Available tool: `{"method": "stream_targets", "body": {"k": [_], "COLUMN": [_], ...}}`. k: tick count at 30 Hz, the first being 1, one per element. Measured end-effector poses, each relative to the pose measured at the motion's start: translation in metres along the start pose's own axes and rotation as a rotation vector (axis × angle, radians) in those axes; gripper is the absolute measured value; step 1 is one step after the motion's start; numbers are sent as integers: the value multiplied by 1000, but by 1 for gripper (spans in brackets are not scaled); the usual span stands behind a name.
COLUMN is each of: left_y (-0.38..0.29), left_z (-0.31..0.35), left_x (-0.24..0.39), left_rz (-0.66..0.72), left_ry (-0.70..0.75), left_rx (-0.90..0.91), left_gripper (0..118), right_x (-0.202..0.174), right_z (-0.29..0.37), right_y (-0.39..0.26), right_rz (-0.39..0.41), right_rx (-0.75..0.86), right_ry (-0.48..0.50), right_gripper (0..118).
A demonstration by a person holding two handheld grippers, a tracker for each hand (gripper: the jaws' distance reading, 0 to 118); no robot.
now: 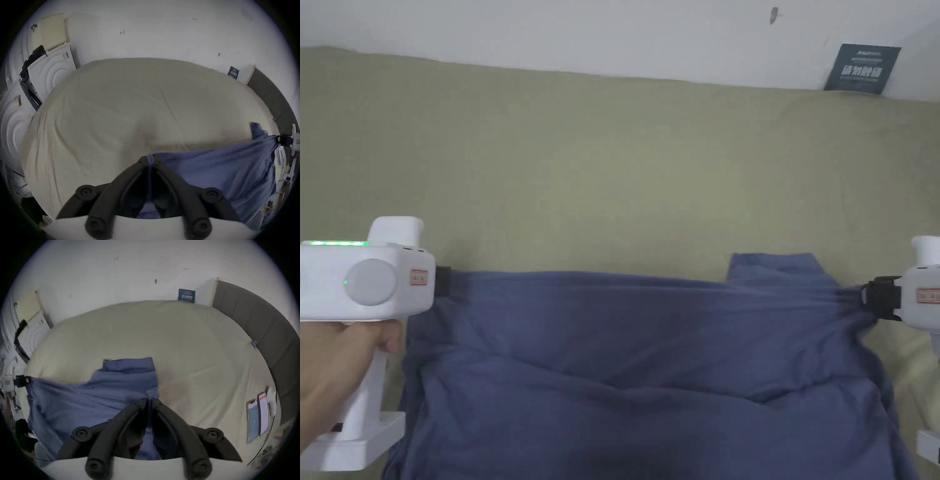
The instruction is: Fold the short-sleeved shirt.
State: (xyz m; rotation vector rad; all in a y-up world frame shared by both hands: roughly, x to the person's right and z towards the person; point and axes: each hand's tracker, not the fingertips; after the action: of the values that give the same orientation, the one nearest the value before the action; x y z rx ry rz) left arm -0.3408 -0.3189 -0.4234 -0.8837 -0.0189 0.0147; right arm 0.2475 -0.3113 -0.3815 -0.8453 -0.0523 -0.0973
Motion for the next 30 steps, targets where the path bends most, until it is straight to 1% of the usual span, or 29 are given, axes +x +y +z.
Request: {"method": "stream_targets", "body": {"k": [2, 5, 11, 15, 17, 18, 22, 25, 26, 27, 28, 29, 30], "left_y": [-11, -33, -85, -119, -131, -136, -154, -162, -163, -163, -162, -162, -161], "left_z": [25, 61, 111, 119, 113, 110, 93, 85, 85, 85, 86, 88, 90], "left_x": [-4, -8, -11, -12, -12, -12, -12, -12, -13, -12, -12, -10, -11], "left_rz": [-17, -36, -65, -120, -127, -125, -119, -100, -93, -92, -95, -103, -107], "left_ry": [-23, -49, -59, -50, -52, -47, -33, -37, -38, -36, -28, -11, 10], "left_rx": [22, 52, 89, 66, 31, 14, -35, -61, -68, -71, -71, -65, -48], "left_gripper": [5, 5, 5, 5, 5, 5, 5, 5, 6, 11, 27, 65, 93], "right_x": [1, 2, 2, 2, 2, 3, 2, 2, 0, -1, -3, -4, -4], "right_z": [30, 72, 120, 124, 119, 115, 96, 88, 87, 88, 89, 91, 93], "right_y": [-17, -42, -104, -145, -162, -169, -193, -197, -197, -197, -196, -194, -192], "right_rz": [25, 27, 25, 33, 7, -2, 14, -2, 2, 10, 12, 11, -2], "right_rx": [37, 74, 104, 72, 38, 23, -29, -61, -70, -66, -62, -61, -57], "right_ry": [-2, 11, 21, 10, 13, 15, -3, -4, -11, -32, -44, -62, -54], "right_gripper": [9, 9, 9, 9, 9, 9, 9, 10, 20, 37, 56, 87, 107]}}
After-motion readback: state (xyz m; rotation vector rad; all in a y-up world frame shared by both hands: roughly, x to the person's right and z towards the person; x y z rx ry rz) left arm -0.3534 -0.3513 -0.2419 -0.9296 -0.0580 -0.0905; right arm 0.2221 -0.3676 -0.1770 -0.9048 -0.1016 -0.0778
